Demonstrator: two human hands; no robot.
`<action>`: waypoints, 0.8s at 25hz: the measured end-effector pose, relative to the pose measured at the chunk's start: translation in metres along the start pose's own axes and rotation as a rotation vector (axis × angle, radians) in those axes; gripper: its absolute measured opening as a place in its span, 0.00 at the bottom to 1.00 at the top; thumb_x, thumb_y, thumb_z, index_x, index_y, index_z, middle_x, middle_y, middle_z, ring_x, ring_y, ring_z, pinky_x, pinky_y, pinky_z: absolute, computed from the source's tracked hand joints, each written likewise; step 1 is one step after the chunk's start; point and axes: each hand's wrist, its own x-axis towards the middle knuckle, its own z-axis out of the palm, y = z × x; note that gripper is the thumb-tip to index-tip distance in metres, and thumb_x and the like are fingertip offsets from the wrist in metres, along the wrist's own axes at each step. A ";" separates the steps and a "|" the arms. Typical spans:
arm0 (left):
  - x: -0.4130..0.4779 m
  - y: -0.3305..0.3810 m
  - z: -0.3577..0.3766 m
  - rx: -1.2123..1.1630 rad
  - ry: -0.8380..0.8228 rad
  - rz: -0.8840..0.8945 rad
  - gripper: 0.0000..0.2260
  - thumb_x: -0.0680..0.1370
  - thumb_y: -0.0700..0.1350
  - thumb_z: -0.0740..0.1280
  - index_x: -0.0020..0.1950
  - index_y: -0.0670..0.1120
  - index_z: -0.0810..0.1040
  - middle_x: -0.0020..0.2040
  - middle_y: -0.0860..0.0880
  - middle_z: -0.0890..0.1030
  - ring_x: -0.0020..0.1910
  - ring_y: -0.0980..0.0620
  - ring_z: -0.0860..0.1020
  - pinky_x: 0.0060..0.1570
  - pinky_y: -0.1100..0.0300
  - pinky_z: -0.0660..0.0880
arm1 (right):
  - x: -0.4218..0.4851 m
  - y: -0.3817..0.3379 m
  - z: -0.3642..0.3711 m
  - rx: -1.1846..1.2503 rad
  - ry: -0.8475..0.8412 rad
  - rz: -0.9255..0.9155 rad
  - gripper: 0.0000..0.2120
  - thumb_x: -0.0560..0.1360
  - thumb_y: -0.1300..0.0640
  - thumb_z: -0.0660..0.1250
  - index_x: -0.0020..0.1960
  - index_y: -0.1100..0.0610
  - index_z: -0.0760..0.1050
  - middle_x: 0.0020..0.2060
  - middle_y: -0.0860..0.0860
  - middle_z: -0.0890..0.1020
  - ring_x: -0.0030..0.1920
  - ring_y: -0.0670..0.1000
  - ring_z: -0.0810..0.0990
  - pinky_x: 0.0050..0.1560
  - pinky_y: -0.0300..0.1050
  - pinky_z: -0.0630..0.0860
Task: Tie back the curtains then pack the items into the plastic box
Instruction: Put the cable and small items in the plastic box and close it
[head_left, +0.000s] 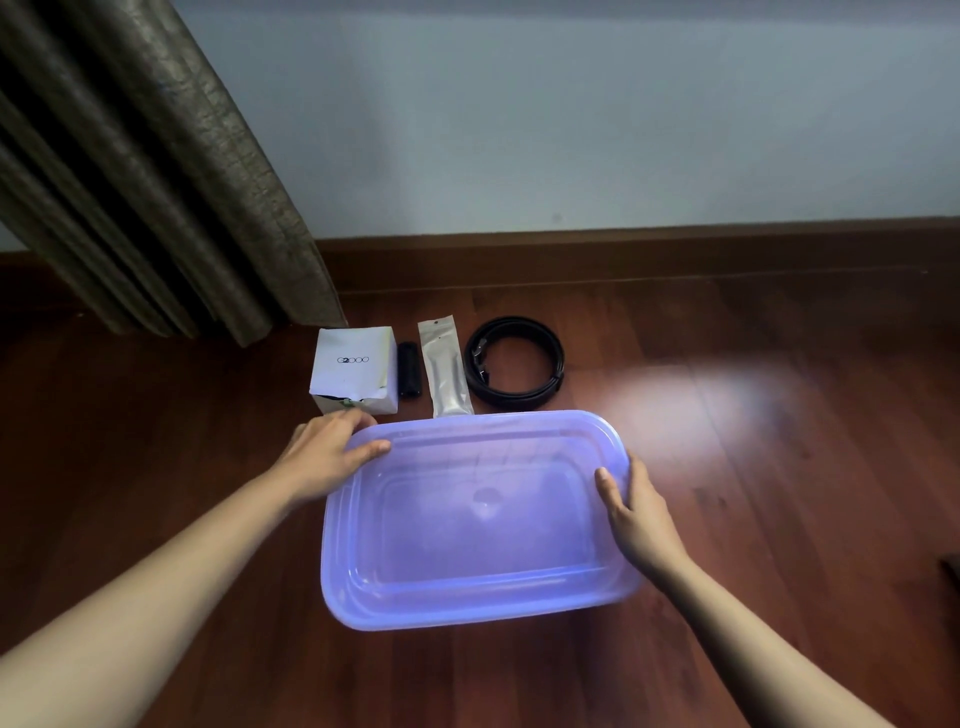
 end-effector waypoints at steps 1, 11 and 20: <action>-0.002 -0.001 0.002 -0.008 0.005 0.000 0.16 0.76 0.58 0.65 0.58 0.50 0.75 0.58 0.50 0.79 0.57 0.48 0.76 0.52 0.56 0.68 | -0.001 0.000 0.000 -0.005 0.002 -0.004 0.25 0.79 0.45 0.56 0.72 0.56 0.60 0.67 0.55 0.73 0.66 0.59 0.72 0.65 0.56 0.68; 0.013 -0.004 -0.004 0.040 -0.168 -0.010 0.17 0.75 0.60 0.64 0.51 0.48 0.75 0.51 0.48 0.79 0.48 0.50 0.75 0.42 0.58 0.67 | -0.003 -0.005 0.001 -0.035 0.027 0.008 0.24 0.79 0.45 0.56 0.72 0.55 0.61 0.66 0.55 0.74 0.65 0.61 0.72 0.64 0.56 0.68; 0.014 0.005 -0.008 -0.051 -0.146 0.022 0.17 0.77 0.55 0.64 0.60 0.45 0.76 0.58 0.45 0.79 0.57 0.47 0.75 0.49 0.59 0.68 | -0.005 -0.010 -0.001 0.018 0.055 -0.013 0.22 0.80 0.50 0.55 0.71 0.58 0.62 0.69 0.56 0.71 0.69 0.58 0.69 0.66 0.51 0.64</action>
